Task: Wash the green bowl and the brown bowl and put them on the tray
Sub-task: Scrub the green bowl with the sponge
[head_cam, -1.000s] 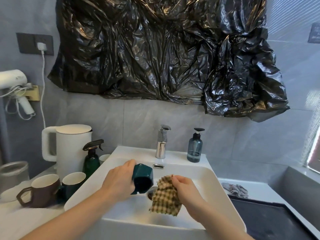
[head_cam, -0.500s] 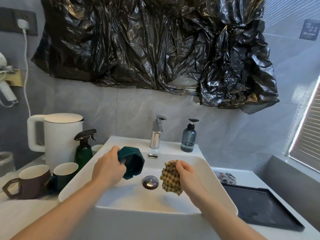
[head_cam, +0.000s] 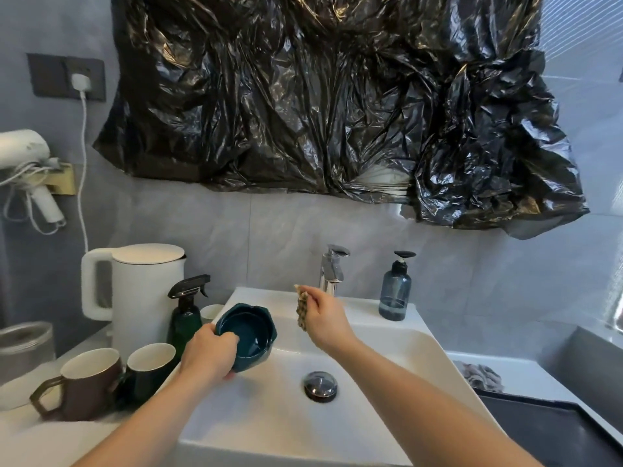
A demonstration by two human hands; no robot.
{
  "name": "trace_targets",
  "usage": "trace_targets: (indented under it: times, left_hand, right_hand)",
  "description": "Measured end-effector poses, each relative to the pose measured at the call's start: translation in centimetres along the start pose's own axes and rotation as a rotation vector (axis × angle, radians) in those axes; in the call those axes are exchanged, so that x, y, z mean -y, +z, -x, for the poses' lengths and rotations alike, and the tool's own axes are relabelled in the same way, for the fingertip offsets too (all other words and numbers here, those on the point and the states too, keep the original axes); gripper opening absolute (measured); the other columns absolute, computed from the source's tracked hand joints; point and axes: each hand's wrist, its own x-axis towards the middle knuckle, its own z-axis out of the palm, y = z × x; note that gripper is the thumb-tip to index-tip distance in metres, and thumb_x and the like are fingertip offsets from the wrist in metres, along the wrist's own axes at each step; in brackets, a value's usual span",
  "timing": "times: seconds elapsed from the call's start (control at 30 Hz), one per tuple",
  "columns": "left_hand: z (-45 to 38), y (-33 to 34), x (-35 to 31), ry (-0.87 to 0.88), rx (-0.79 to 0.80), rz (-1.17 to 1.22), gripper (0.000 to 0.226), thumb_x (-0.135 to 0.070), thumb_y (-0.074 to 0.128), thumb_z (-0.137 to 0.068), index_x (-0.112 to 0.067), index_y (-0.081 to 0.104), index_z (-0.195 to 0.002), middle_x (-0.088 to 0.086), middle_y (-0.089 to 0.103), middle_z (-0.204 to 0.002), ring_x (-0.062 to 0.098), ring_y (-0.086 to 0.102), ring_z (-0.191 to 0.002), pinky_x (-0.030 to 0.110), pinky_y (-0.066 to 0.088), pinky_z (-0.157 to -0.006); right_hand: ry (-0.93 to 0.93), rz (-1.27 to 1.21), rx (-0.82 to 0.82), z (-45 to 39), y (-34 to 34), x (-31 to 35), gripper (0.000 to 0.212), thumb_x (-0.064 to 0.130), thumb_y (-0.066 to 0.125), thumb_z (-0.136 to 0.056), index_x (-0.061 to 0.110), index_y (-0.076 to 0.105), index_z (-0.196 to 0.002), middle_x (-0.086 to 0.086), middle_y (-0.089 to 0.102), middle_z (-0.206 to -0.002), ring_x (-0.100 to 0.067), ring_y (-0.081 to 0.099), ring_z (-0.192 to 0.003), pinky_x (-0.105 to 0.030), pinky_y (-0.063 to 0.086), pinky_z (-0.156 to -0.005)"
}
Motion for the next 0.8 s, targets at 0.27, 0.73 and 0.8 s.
trace_targets:
  times: [0.27,0.73,0.8]
  left_hand:
    - [-0.7,0.2,0.5,0.064,0.004,-0.043,0.016,-0.02,0.063,-0.098,-0.018,0.06,-0.114,0.006,0.066,-0.103,0.028,0.066,-0.087,0.043,0.067,-0.064]
    - [7.3,1.1,-4.5,0.089,0.243,0.157,0.016,-0.015,0.057,-0.103,-0.011,0.061,-0.118,0.011,0.067,-0.103,0.032,0.066,-0.082,0.039,0.057,-0.065]
    - [10.6,1.7,-6.4,0.111,0.359,0.157,0.014,-0.018,0.056,-0.103,-0.01,0.063,-0.112,0.013,0.07,-0.101,0.032,0.068,-0.077,0.034,0.054,-0.059]
  right_hand:
    - [-0.001,0.336,0.102,-7.3,3.7,-0.4,0.049,0.025,0.04,-0.11,0.024,0.038,-0.158,-0.004,0.019,-0.17,-0.023,0.02,-0.157,-0.027,0.017,-0.122]
    - [0.218,-0.089,0.336,9.1,-6.4,4.3,0.041,0.048,0.054,-0.103,0.02,0.057,-0.133,-0.006,0.066,-0.129,-0.022,0.074,-0.085,-0.029,0.06,-0.07]
    - [0.26,-0.12,0.26,11.7,-8.7,4.8,0.032,0.037,0.057,-0.103,0.018,0.059,-0.129,-0.006,0.068,-0.122,-0.018,0.073,-0.072,-0.028,0.059,-0.067]
